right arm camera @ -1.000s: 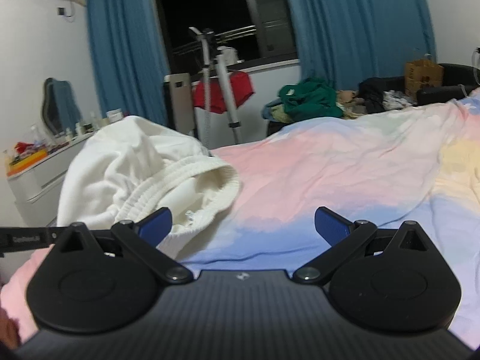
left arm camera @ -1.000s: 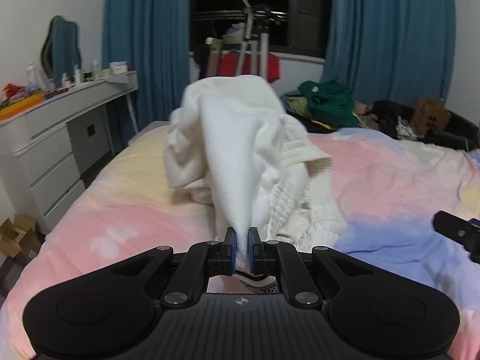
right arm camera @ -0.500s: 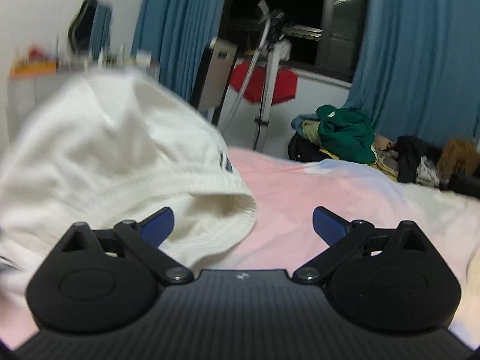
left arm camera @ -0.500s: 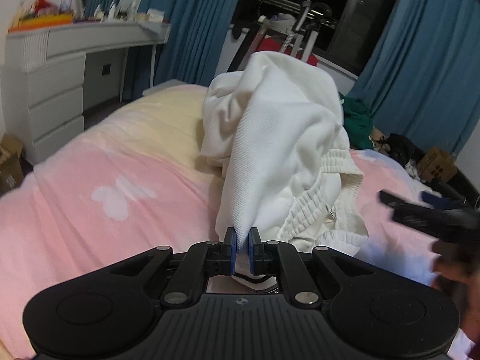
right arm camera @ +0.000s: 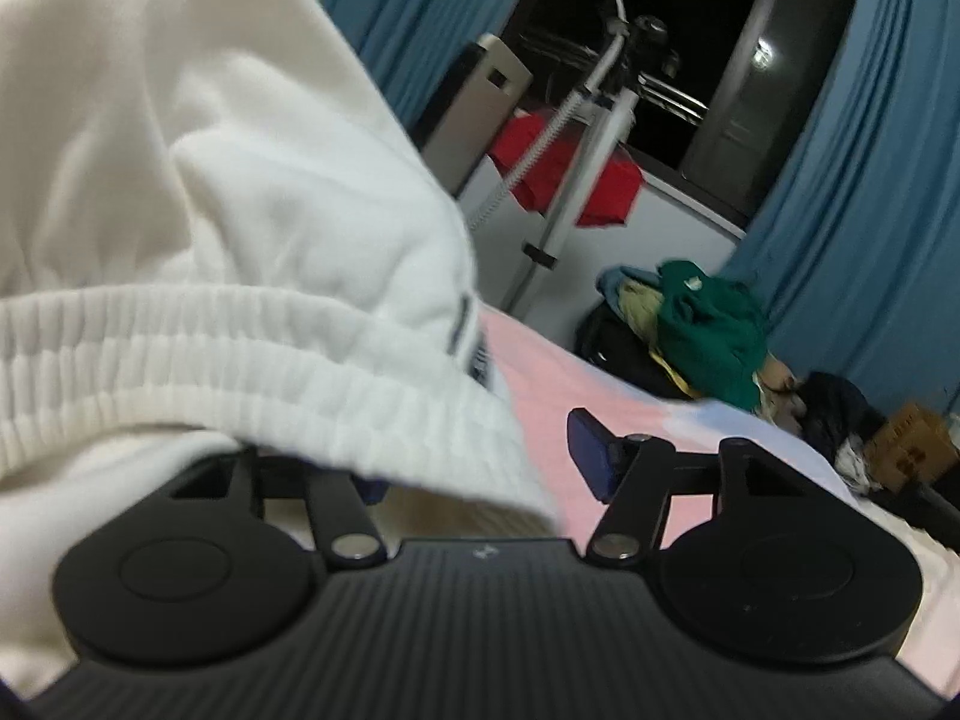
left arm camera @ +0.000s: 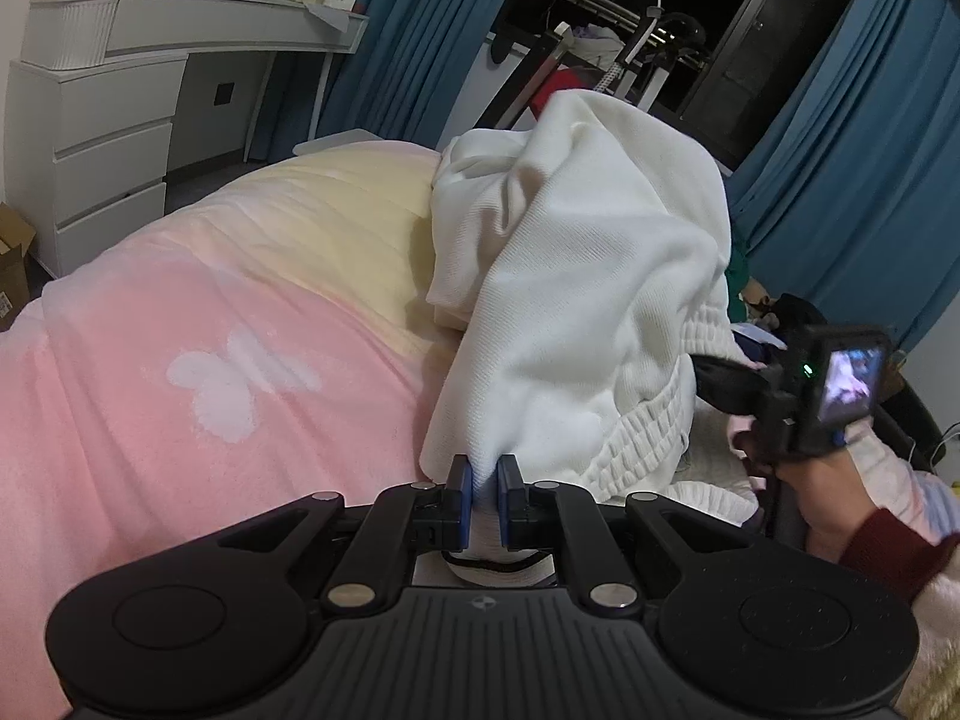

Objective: Fold clothes
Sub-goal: 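Grasp the elastic waistband with the right gripper while the left gripper holds its edge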

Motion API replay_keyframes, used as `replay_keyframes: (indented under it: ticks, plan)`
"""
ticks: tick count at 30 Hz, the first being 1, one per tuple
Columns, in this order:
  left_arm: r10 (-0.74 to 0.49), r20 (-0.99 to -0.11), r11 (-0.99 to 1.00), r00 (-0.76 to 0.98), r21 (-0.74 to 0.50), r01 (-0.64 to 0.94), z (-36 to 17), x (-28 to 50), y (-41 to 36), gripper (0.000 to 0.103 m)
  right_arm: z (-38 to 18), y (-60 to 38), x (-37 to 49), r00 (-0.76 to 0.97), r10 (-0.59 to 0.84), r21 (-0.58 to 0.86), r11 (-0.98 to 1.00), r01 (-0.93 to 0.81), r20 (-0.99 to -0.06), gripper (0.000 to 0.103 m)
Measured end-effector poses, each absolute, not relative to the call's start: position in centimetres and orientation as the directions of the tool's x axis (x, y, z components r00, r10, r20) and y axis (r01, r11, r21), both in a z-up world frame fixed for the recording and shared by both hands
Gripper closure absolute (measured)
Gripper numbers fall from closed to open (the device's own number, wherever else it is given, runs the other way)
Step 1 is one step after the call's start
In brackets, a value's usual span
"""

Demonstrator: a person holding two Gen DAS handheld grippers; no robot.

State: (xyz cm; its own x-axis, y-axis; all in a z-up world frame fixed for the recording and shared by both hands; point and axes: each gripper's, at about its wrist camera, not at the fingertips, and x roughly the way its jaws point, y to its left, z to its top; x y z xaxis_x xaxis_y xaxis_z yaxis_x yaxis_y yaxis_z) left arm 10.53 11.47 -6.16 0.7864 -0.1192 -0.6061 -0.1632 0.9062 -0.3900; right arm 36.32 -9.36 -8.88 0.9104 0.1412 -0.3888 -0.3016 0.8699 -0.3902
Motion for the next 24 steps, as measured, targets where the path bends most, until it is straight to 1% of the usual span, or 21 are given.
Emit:
replay_keyframes:
  ticks: [2, 4, 6, 7, 12, 13, 15, 17, 20, 24]
  plan:
    - [-0.12, -0.605, 0.907, 0.787, -0.389, -0.162, -6.2, 10.6, 11.2, 0.093, -9.1, -8.5, 36.7, 0.908, 0.151, -0.395, 0.864, -0.313, -0.39, 0.049]
    - [-0.121, -0.603, 0.909, 0.788, -0.387, -0.157, -6.2, 10.7, 11.0, 0.093, -9.1, -8.1, 36.5, 0.911, 0.138, -0.396, 0.868, -0.301, -0.39, 0.062]
    - [-0.123, -0.603, 0.912, 0.788, -0.382, -0.15, -6.1, 10.8, 10.9, 0.093, -8.2, -8.7, 35.5, 0.918, 0.133, -0.355, 0.894, -0.273, -0.373, 0.084]
    - [-0.126, -0.601, 0.911, 0.789, -0.385, -0.148, -6.0, 10.8, 10.9, 0.093, -7.6, -9.2, 34.9, 0.922, 0.134, -0.329, 0.908, -0.261, -0.362, 0.087]
    - [-0.149, -0.596, 0.903, 0.789, -0.408, -0.138, -5.8, 10.6, 11.4, 0.093, -3.4, -11.5, 30.4, 0.938, 0.181, -0.216, 0.944, -0.249, -0.295, 0.091]
    - [-0.157, -0.594, 0.903, 0.789, -0.41, -0.129, -5.7, 10.6, 11.5, 0.093, -2.3, -12.2, 29.2, 0.939, 0.196, -0.176, 0.952, -0.252, -0.282, 0.091]
    - [-0.174, -0.588, 0.904, 0.79, -0.413, -0.108, -5.5, 10.5, 11.6, 0.093, -0.2, -14.0, 26.7, 0.939, 0.225, -0.042, 0.969, -0.244, -0.261, 0.091]
    - [-0.189, -0.586, 0.903, 0.788, -0.419, -0.095, -5.3, 10.4, 12.0, 0.093, 1.5, -15.3, 23.8, 0.942, 0.239, 0.038, 0.971, -0.236, -0.236, 0.091]
    - [-0.204, -0.584, 0.906, 0.785, -0.416, -0.074, -5.2, 9.8, 12.1, 0.093, 3.7, -16.7, 19.0, 0.948, 0.247, 0.084, 0.968, -0.235, -0.202, 0.091]
    - [-0.197, -0.584, 0.932, 0.787, -0.36, -0.033, -4.9, 8.7, 11.2, 0.092, 6.1, -18.6, 12.9, 0.959, 0.224, 0.1, 0.973, -0.209, -0.174, 0.091]
